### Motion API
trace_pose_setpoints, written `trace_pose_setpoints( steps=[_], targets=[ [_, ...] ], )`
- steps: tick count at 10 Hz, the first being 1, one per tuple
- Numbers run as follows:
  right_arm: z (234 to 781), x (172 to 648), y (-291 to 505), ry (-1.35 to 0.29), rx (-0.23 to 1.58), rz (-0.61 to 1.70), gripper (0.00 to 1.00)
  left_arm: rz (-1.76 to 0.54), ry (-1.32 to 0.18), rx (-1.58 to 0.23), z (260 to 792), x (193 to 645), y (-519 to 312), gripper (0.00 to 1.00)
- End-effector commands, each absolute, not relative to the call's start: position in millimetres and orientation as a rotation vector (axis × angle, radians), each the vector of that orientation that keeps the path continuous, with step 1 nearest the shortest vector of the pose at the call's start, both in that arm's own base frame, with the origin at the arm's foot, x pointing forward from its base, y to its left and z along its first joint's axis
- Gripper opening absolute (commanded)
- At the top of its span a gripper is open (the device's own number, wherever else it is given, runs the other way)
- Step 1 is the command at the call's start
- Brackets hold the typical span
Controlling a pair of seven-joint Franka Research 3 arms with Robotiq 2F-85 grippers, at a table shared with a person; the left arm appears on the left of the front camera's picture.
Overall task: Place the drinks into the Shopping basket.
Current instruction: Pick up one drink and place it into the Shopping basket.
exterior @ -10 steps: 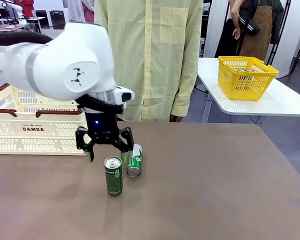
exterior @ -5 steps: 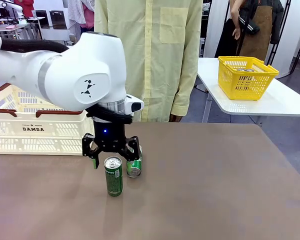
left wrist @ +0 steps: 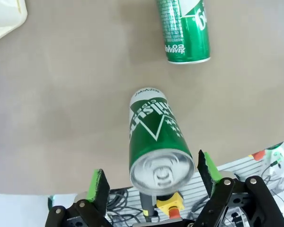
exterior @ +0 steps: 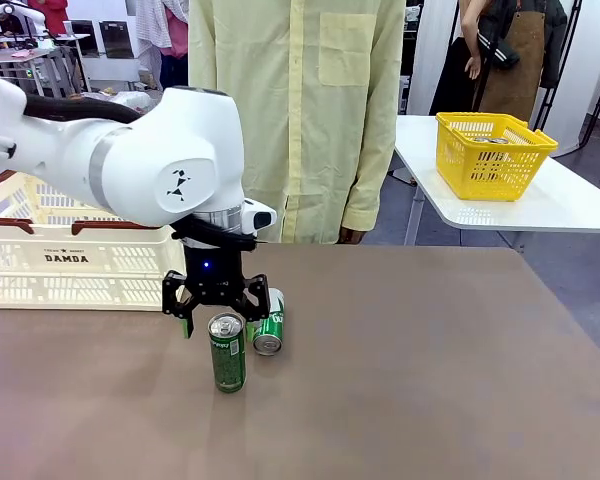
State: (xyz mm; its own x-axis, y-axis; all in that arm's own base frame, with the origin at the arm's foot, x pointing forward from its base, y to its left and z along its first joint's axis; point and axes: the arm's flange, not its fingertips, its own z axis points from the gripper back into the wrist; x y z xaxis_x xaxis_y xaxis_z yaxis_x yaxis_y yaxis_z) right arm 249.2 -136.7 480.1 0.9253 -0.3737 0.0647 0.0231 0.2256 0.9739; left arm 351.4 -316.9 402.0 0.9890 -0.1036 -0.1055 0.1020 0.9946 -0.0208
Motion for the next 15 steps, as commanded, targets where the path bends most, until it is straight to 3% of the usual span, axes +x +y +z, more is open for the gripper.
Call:
trace_pose_setpoints(
  steps=[1,8,9,10,11,15],
  targets=[
    [484.8,249.8,-135.2,-0.316,1.337,-0.292,1.0,-0.124,0.13,-0.027,390.7,364.4,-318.9,1.0],
    [484.8,249.8,-135.2,-0.316,1.337,-0.292,1.0,-0.167,0.182,-0.049,368.5,367.2,-327.9,1.0],
    [484.8,249.8,-135.2,-0.316,1.337,-0.292,1.0,-0.163,0.189,-0.05,368.6,367.5,-329.3,0.88],
    [484.8,249.8,-135.2,-0.316,1.337,-0.292,1.0,-0.16,0.187,-0.046,369.5,366.7,-330.8,0.29],
    [484.8,249.8,-135.2,-0.316,1.337,-0.292,1.0,-0.166,0.164,-0.035,369.6,366.3,-331.9,0.0],
    [484.8,249.8,-135.2,-0.316,1.337,-0.292,1.0,-0.176,0.161,-0.019,368.8,368.7,-334.1,0.0]
  ],
)
